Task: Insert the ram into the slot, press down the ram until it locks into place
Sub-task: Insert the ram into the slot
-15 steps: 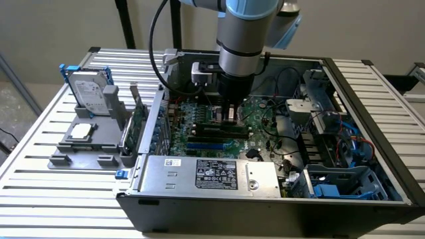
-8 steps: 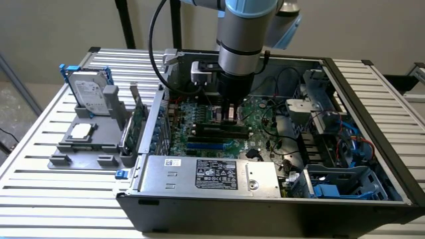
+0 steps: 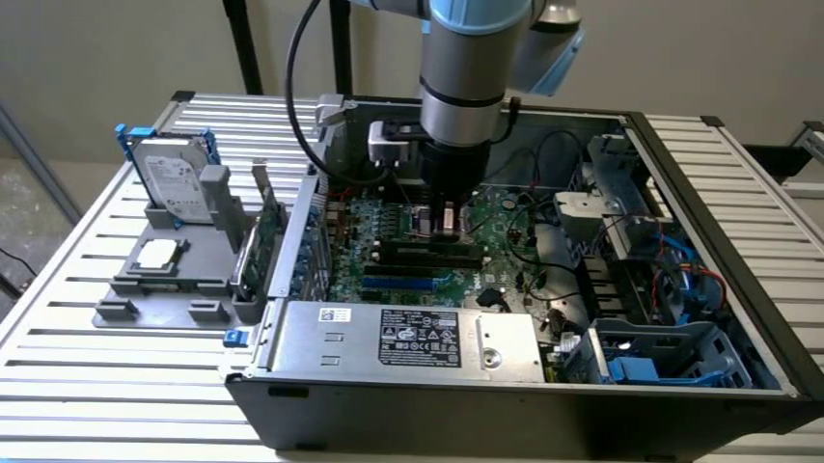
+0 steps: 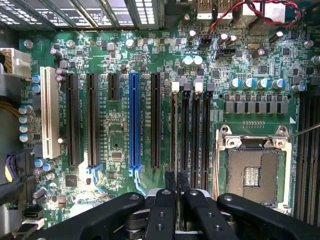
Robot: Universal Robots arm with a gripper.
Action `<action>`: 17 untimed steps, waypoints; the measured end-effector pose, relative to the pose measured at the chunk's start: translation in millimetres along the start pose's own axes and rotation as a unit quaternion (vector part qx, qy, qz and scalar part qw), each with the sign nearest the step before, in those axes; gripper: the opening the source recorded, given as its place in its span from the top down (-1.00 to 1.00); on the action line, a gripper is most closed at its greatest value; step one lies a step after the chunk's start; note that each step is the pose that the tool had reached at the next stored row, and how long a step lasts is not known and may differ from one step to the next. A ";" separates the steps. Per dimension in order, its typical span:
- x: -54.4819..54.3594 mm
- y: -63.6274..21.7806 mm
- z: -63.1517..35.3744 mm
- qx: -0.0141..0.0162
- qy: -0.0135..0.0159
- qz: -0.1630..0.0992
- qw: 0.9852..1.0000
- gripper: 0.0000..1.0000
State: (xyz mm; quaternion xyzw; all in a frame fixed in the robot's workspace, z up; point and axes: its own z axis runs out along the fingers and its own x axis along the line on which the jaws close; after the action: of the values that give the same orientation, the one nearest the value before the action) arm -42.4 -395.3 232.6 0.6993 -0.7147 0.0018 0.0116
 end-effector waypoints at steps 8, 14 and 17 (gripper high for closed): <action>-0.1 1.3 2.9 0.006 0.006 0.000 1.000 0.74; -0.6 1.3 3.0 0.010 0.007 0.000 1.000 0.74; -0.9 1.5 3.0 0.013 0.007 0.000 1.000 0.74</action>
State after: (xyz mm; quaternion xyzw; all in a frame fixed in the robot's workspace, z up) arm -43.9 -394.4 229.6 0.6990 -0.7149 0.0161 0.0077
